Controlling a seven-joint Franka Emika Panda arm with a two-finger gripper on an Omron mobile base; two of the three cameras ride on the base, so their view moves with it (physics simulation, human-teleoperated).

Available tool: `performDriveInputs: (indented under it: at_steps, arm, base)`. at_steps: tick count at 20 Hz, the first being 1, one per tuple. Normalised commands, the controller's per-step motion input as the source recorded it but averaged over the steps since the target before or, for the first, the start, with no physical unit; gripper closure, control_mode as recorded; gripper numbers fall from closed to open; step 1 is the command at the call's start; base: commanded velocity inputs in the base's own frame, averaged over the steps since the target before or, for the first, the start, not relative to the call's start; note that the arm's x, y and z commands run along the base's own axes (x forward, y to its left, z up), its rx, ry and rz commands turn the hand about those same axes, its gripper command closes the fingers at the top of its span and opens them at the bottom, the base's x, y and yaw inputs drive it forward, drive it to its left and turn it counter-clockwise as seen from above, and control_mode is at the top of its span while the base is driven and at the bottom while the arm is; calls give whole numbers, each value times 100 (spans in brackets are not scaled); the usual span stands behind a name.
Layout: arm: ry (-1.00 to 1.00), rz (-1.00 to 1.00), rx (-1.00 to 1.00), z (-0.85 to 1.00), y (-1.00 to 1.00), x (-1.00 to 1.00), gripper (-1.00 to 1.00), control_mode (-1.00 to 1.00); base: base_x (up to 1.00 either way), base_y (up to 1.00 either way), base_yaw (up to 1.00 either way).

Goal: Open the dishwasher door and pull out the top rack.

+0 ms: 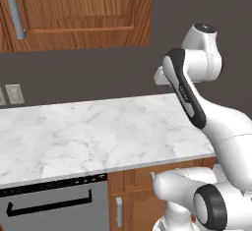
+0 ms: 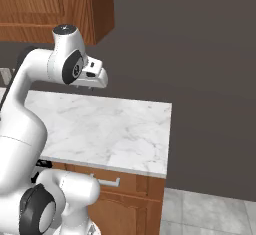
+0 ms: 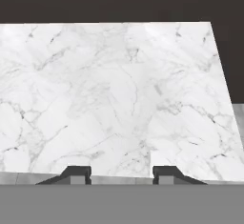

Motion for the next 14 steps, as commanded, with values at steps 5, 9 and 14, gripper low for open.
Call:
performDriveInputs:
  at_steps: [5, 9, 14]
  arm:
    - [0, 0, 0, 0, 0, 0, -100, 100]
    - [0, 0, 0, 0, 0, 0, -100, 100]
    - [0, 0, 0, 0, 0, 0, -100, 100]
  base:
    - [1, 1, 1]
    - [-4, 0, 23]
    - [-14, 0, 39]
